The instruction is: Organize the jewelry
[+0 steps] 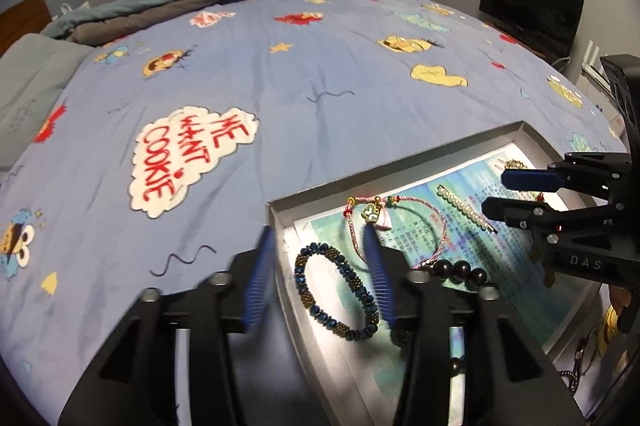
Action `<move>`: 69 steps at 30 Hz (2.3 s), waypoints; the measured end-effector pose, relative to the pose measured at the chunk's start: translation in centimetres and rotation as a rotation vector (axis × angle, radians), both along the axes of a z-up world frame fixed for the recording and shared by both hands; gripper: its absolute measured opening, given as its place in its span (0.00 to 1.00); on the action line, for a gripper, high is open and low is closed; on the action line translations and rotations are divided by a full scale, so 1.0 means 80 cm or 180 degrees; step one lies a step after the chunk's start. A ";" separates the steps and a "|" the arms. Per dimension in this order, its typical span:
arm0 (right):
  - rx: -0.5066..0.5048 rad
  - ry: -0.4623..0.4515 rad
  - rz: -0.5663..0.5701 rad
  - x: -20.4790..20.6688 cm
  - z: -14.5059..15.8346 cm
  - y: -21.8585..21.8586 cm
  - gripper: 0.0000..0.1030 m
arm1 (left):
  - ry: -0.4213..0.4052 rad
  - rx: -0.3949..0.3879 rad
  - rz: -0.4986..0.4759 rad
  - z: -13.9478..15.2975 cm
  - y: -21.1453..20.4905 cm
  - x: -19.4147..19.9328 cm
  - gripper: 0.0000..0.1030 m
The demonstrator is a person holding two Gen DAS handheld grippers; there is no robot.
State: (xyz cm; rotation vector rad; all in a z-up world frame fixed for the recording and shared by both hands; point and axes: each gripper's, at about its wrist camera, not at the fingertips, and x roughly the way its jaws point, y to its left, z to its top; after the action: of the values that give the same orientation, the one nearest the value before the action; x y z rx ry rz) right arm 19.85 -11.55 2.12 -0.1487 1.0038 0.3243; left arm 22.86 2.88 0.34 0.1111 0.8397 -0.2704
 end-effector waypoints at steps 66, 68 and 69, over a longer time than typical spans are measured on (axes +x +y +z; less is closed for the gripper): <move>0.0240 -0.0517 -0.0474 -0.229 0.042 -0.144 0.95 | -0.0270 -0.0047 0.0339 0.037 0.013 -0.227 0.92; 0.0224 -0.0509 -0.0466 -0.233 0.037 -0.147 0.95 | -0.0250 -0.0057 0.0324 0.029 0.010 -0.231 0.92; 0.0219 -0.0510 -0.0463 -0.236 0.035 -0.148 0.95 | -0.0242 -0.0052 0.0313 0.027 0.007 -0.233 0.92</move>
State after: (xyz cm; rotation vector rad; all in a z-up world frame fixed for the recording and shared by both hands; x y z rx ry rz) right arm 0.95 -23.42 4.94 -0.0382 0.8386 0.2103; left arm 4.21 3.47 2.48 0.0643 0.7651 -0.1794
